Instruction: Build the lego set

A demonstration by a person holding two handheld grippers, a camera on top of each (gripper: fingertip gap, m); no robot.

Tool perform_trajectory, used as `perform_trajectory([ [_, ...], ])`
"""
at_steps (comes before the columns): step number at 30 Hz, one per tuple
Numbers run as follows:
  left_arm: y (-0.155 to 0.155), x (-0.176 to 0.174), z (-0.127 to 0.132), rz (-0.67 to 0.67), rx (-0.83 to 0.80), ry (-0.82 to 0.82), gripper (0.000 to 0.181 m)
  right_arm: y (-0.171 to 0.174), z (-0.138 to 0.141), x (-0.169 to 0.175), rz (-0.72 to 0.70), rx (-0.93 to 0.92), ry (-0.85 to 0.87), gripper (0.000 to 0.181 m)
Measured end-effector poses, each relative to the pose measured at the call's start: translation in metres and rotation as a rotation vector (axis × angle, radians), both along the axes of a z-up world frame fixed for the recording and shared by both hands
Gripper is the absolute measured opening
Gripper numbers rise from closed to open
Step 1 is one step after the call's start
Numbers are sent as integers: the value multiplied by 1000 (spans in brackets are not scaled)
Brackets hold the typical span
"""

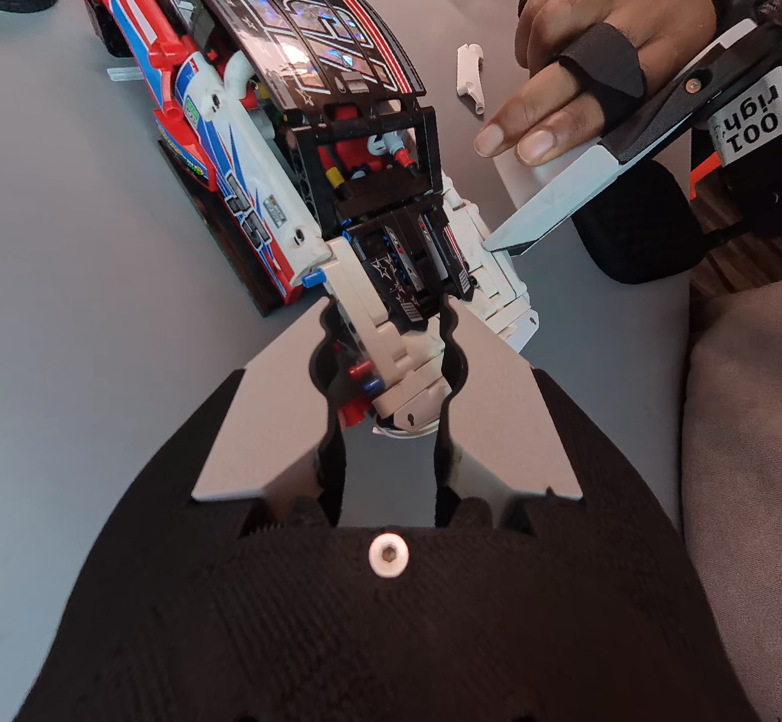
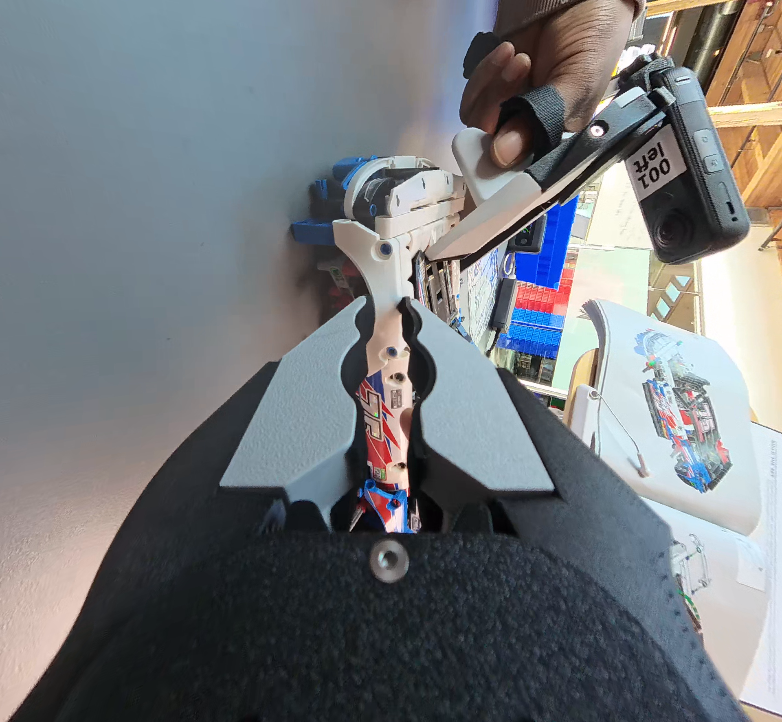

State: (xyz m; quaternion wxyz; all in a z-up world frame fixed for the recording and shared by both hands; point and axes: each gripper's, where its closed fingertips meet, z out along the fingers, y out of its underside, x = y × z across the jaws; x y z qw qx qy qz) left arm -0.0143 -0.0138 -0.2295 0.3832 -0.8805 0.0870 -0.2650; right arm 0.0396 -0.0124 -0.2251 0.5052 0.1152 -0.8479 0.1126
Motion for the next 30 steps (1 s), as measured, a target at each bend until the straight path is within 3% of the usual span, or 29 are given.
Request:
perform_trajectory([
  [7,0,-1,2,4,17,-37,47,3,0,1,-121,1,44,15],
  [10,-4,-2,9,-11,40,-66,50,5,-4,8,-177,-7,-9,26],
  [16,-23,-1,9,-69,-13,-117,56,7,-3,11,-215,8,-42,27],
  [30,-26,8,2,-104,-41,-126,39,6,-9,13,-324,-121,62,45],
])
